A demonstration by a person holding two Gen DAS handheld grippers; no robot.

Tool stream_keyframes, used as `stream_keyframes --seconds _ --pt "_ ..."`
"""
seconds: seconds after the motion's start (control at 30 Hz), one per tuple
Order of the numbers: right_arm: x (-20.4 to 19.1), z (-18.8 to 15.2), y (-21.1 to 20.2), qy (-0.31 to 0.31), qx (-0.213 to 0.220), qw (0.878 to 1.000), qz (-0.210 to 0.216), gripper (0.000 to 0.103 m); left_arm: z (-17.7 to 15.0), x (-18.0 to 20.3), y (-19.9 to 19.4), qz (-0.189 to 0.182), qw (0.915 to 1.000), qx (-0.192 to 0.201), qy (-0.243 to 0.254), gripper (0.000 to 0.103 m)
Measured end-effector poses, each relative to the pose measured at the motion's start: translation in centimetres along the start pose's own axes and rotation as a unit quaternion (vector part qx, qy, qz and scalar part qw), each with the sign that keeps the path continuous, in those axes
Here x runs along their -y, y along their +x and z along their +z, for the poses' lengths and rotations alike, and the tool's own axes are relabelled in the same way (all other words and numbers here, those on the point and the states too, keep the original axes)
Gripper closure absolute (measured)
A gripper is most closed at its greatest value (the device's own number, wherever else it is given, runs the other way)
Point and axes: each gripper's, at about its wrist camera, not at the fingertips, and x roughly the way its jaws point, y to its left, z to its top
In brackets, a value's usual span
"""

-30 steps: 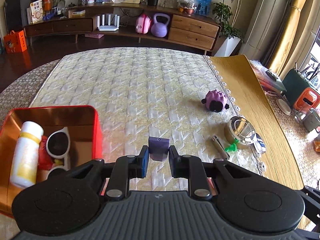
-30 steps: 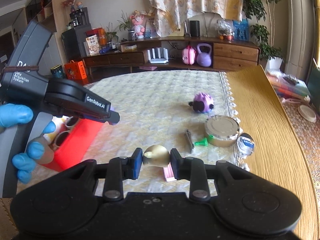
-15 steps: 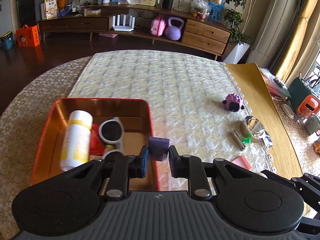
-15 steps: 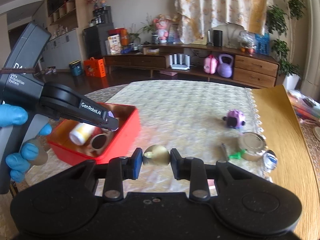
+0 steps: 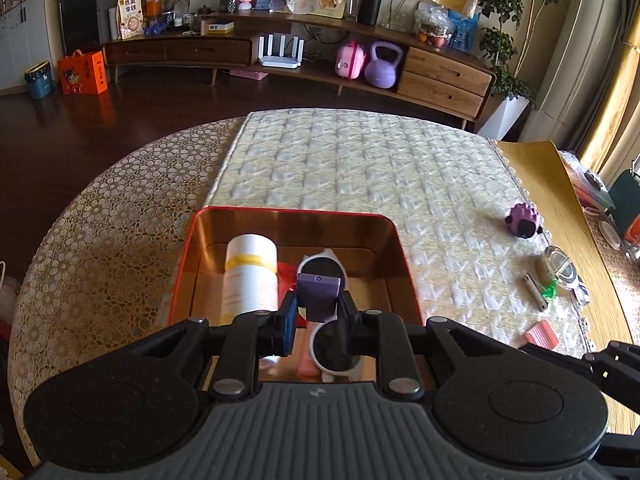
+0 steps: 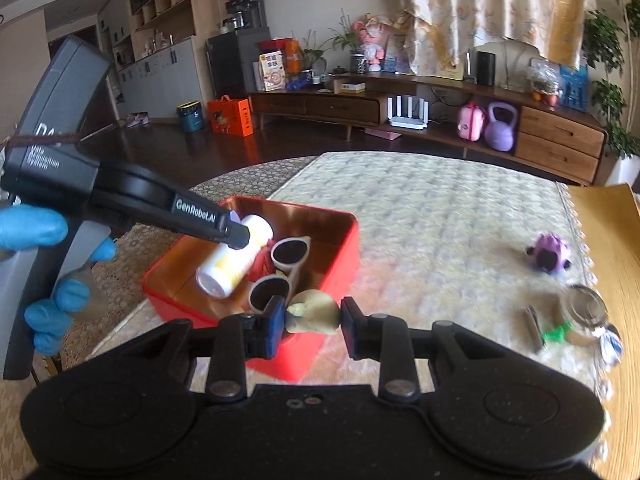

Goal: Organize rigid objects
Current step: 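Carry the purple block and beige item over the red tin box with both tools, then open both tools to drop the items into the box and withdraw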

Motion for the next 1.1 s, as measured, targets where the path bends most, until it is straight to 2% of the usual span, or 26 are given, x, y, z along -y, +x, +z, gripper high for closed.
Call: stream_keyframes --seconds 0.33,0.63,1.1 --pt "-1.1 1.4 5.4 -0.033 -0.020 0.999 -0.005 0.073 1.5 -1.5 3.2 0.007 1.0000 -0.005 0.002 0.082" --pt "-1.4 2.4 9.6 -0.057 -0.037 0.997 -0.019 0.074 2.7 -1.1 6.3 0.011 0.9998 -0.005 0.015 0.082" --pt "-2.5 1.3 11.0 -0.077 -0.056 0.995 -0.012 0.073 2.9 -0.8 10.0 0.023 0.9992 -0.022 0.025 0.082"
